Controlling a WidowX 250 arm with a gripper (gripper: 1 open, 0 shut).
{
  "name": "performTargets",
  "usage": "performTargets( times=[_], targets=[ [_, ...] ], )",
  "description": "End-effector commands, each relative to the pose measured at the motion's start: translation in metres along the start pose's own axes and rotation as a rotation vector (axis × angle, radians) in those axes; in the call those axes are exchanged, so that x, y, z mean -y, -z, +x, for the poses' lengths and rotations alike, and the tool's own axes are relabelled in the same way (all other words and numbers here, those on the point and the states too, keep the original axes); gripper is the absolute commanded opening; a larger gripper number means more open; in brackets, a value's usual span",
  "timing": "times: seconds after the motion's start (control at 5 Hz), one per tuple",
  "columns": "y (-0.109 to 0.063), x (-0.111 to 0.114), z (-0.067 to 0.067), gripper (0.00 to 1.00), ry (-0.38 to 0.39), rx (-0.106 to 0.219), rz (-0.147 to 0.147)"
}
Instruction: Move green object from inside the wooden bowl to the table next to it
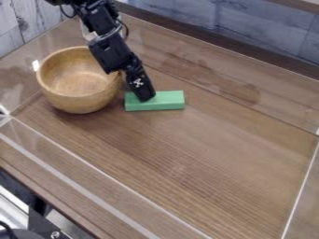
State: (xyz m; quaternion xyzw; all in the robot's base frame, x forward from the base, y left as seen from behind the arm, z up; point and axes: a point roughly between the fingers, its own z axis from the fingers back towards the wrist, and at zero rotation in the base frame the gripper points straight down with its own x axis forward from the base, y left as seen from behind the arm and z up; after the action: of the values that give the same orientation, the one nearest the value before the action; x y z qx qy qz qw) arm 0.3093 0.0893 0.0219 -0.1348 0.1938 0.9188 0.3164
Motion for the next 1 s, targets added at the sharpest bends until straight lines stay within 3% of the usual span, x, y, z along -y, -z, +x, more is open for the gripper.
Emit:
performTargets(
  times=[0.0,0.2,0.4,0.6,0.8],
  targets=[
    [0.006,-0.012,-0.009,1.0,-0.027,0.003,-0.019],
    [0.008,-0.01,-0.013,1.0,0.016,0.026,0.002],
    [0.011,-0.007,-0.017,0.0,0.057,0.051,0.021],
    [0.015,-0.006,-0.026,0.0,0.025,0.05,0.008],
    [0.019,-0.005,-0.036,1.0,-0.006,0.051,-0.004]
  ],
)
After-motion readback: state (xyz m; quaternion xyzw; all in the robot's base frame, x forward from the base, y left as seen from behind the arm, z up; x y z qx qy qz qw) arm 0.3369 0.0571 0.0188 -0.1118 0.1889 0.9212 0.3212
